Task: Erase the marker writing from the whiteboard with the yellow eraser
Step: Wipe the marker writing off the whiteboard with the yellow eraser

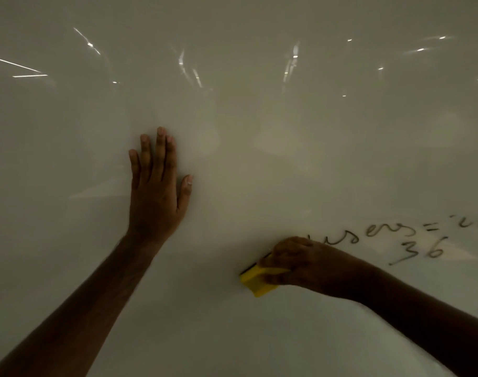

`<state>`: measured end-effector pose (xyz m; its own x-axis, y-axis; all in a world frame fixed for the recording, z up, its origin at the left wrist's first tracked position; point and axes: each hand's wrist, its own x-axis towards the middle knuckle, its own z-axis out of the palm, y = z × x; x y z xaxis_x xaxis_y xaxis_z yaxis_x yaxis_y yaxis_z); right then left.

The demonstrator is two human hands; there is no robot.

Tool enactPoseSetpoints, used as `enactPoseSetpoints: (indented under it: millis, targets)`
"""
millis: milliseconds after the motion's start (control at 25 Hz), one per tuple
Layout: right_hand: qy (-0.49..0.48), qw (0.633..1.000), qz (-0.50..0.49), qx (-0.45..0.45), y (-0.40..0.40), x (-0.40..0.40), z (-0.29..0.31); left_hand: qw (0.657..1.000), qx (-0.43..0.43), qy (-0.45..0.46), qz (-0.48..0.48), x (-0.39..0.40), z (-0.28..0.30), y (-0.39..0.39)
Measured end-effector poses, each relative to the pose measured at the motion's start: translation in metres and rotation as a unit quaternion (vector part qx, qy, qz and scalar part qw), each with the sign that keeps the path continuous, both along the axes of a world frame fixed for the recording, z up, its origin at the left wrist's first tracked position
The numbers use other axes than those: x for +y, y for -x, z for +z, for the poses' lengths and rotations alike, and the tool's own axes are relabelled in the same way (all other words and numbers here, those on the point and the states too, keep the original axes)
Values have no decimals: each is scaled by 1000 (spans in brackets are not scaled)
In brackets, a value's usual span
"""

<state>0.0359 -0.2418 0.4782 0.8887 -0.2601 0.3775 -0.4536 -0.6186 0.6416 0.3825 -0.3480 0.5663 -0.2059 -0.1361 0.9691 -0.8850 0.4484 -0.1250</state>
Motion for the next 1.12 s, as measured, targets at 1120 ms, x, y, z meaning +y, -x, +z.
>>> enactPoseSetpoints:
  millis: [1120]
  targets:
    - [49,994,-8,-98,81,24,17,999,-43,24,5,19,1,97]
